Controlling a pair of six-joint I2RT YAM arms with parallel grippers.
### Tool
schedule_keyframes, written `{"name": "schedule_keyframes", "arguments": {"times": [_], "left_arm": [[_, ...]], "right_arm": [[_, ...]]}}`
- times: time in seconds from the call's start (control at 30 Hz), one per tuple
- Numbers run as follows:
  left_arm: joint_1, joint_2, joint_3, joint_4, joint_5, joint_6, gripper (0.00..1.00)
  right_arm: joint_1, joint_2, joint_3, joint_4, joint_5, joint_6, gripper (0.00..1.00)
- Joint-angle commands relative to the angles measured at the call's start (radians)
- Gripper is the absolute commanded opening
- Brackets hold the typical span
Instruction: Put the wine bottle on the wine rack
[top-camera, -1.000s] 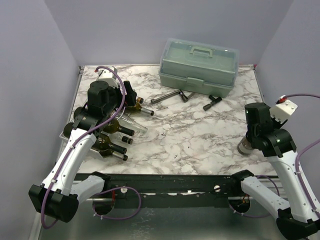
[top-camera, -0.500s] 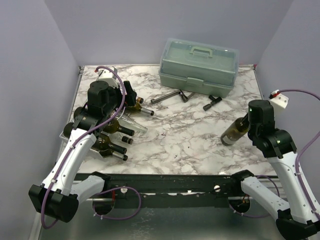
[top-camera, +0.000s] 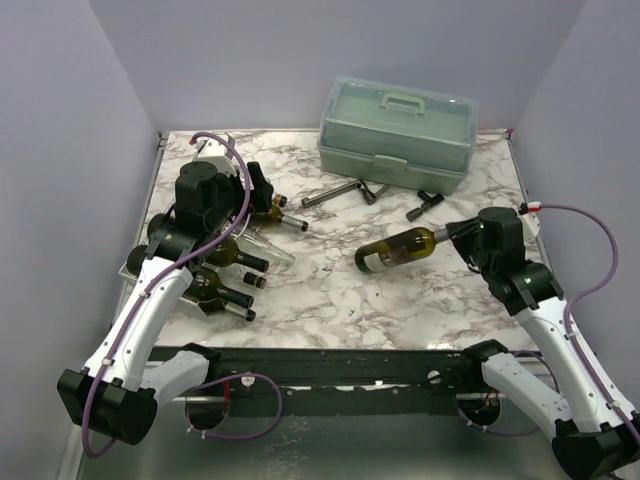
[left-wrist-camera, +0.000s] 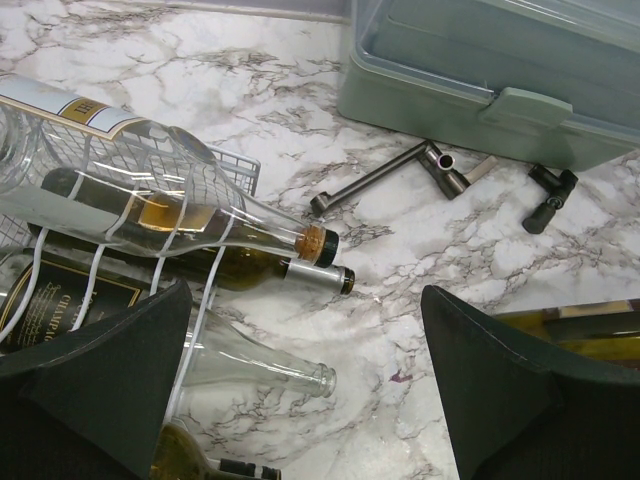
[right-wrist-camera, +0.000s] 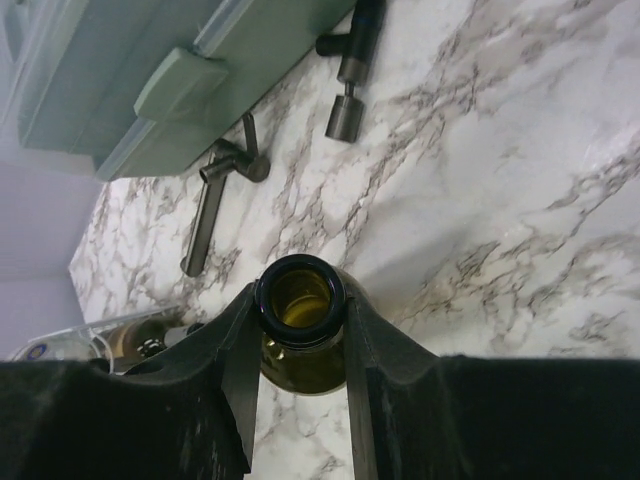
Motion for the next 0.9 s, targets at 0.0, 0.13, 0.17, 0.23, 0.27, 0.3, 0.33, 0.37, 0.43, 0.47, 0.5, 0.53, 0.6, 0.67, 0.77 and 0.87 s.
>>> {"name": "schedule_keyframes", "arguments": {"times": [0.0,0.13,0.17,0.23,0.27,0.3,0.33,0.37,0.43,0.47,0.5,0.53,0.6,0.67,0.77,0.87], "left_arm": [[-0.006,-0.012,0.006,-0.008,-0.007,0.013,0.99],[-0.006,-0.013,0.006,-0.008,-0.003,0.013,0.99],[-0.006,-0.013,0.006,-0.009,-0.003,0.012,0.99],[-0.006,-0.013,0.006,-0.008,-0.001,0.011,0.99],[-0.006,-0.013,0.007,-0.008,0.0,0.011,0.99],[-0.006,-0.013,0.007,-0.008,0.0,0.011,0.99],[-0.006,-0.013,0.007,-0.009,0.0,0.011,0.99],[-0.006,-0.013,0.006,-0.008,0.0,0.011,0.99],[-0.006,-0.013,0.006,-0.009,-0.001,0.011,0.99],[-0.006,-0.011,0.006,-0.008,-0.001,0.011,0.99],[-0.006,-0.012,0.006,-0.008,-0.001,0.011,0.99],[-0.006,-0.011,0.006,-0.008,0.0,0.011,0.99],[-0.006,-0.01,0.006,-0.008,0.0,0.01,0.99],[-0.006,-0.009,0.007,-0.008,0.0,0.01,0.99],[-0.007,-0.009,0.006,-0.009,0.001,0.009,0.99],[-0.008,-0.006,0.006,-0.009,-0.001,0.01,0.99]], "right_arm": [[-0.001,-0.022,-0.09,0.078,-0.117,0.208,0.01],[-0.001,-0.028,-0.195,0.142,-0.21,0.297,0.01],[-0.001,-0.03,-0.222,0.17,-0.238,0.308,0.01],[-0.001,-0.03,-0.269,0.215,-0.281,0.326,0.01],[-0.001,-0.029,-0.29,0.238,-0.301,0.329,0.01],[-0.001,-0.03,-0.308,0.257,-0.32,0.328,0.01],[-0.002,-0.032,-0.329,0.277,-0.331,0.33,0.01],[-0.001,-0.035,-0.344,0.29,-0.343,0.334,0.01],[-0.001,-0.043,-0.388,0.331,-0.371,0.345,0.01],[-0.001,-0.05,-0.405,0.345,-0.38,0.362,0.01],[-0.001,-0.058,-0.434,0.364,-0.389,0.386,0.01],[-0.001,-0.067,-0.459,0.391,-0.403,0.41,0.01],[-0.001,-0.078,-0.518,0.441,-0.44,0.47,0.01],[-0.002,-0.069,-0.566,0.495,-0.454,0.502,0.01],[-0.001,-0.017,-0.6,0.533,-0.464,0.519,0.01],[-0.001,0.047,-0.596,0.516,-0.472,0.53,0.02]]}}
